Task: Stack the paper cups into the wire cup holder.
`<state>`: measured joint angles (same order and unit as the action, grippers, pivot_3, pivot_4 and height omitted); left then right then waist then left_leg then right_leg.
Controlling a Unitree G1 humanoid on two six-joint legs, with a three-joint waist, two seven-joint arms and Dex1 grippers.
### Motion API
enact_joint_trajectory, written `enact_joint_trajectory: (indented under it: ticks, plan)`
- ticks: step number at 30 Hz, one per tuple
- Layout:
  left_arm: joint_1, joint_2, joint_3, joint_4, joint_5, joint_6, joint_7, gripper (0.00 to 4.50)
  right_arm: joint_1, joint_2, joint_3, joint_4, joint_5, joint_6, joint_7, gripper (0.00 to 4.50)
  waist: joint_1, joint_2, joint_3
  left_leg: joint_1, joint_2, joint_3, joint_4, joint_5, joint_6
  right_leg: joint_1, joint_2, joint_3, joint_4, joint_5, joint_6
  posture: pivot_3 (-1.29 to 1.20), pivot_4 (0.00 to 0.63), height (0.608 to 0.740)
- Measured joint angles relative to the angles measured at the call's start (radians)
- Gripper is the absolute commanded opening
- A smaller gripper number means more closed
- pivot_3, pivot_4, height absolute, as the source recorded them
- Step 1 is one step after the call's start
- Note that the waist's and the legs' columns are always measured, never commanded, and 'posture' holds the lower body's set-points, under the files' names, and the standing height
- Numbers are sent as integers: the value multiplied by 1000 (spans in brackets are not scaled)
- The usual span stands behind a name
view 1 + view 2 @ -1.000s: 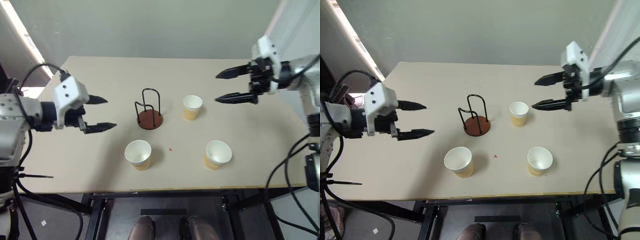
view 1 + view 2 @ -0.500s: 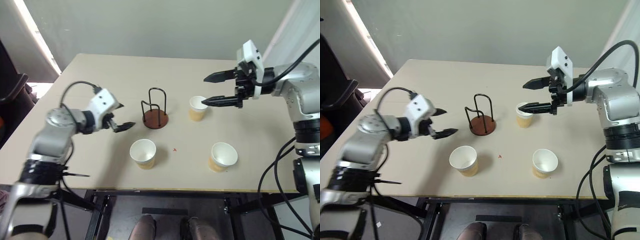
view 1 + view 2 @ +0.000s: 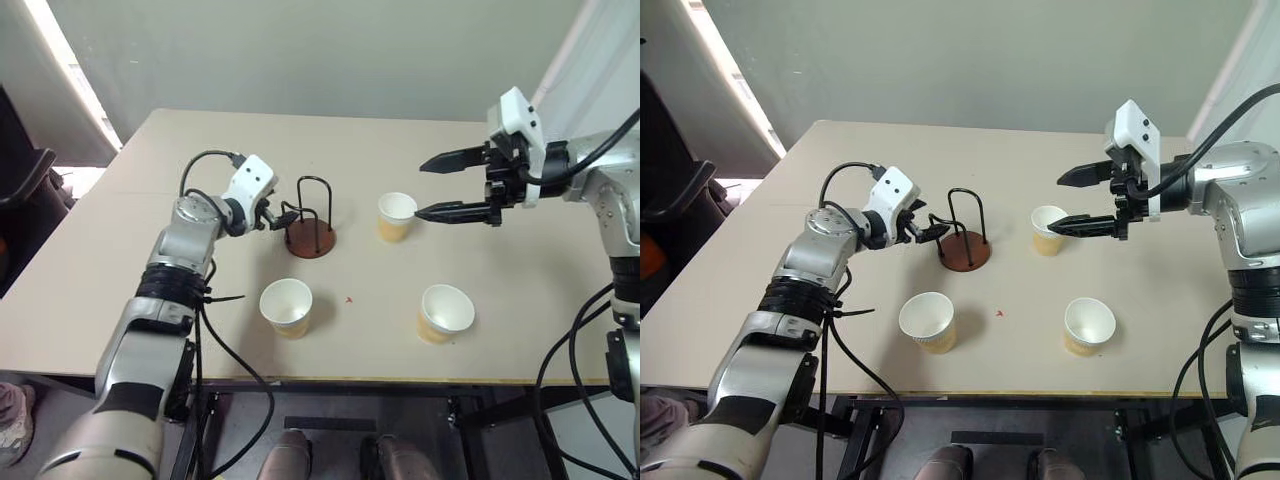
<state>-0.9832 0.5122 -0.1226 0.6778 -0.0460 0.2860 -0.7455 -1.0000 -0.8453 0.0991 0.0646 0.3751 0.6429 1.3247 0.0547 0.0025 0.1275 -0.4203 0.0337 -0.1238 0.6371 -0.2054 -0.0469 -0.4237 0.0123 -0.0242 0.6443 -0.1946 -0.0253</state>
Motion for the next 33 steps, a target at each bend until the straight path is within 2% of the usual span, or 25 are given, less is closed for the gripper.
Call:
enact_joint_trajectory:
  ticks: [6,8,14,21,26,33]
  plan:
    - [0,4,7,8,4,-11,-35,605,8,-7,0,-9,1,2,-17,4291,0,0,0,0,0,1,2,0,2,1,1,1,0,1,3,0,150,740]
    - [0,8,21,-4,-11,-10,-46,26,10,-12,-1,-13,1,2,-19,4291,0,0,0,0,-1,0,3,0,2,1,1,1,0,2,4,0,150,740]
    - [0,0,84,-104,-96,66,-103,26,11,-11,-1,-7,-1,-14,-21,4291,2,0,0,0,-2,1,6,0,4,2,1,2,-1,3,6,0,150,740]
    - [8,-17,78,-267,-205,172,-241,26,11,-10,-1,8,-6,-36,-21,4291,4,0,0,-1,-2,1,9,0,5,4,1,3,-2,3,7,0,150,740]
    - [71,8,-18,-450,-235,190,-402,26,32,-53,-1,-12,5,-31,22,4291,6,0,0,-1,-2,1,9,-1,5,5,1,3,-2,2,9,0,150,740]
    - [95,9,-136,-489,-181,116,-475,26,144,-155,-2,-120,53,12,119,4291,8,0,0,0,-2,2,11,-3,8,6,1,4,-2,2,10,0,150,740]
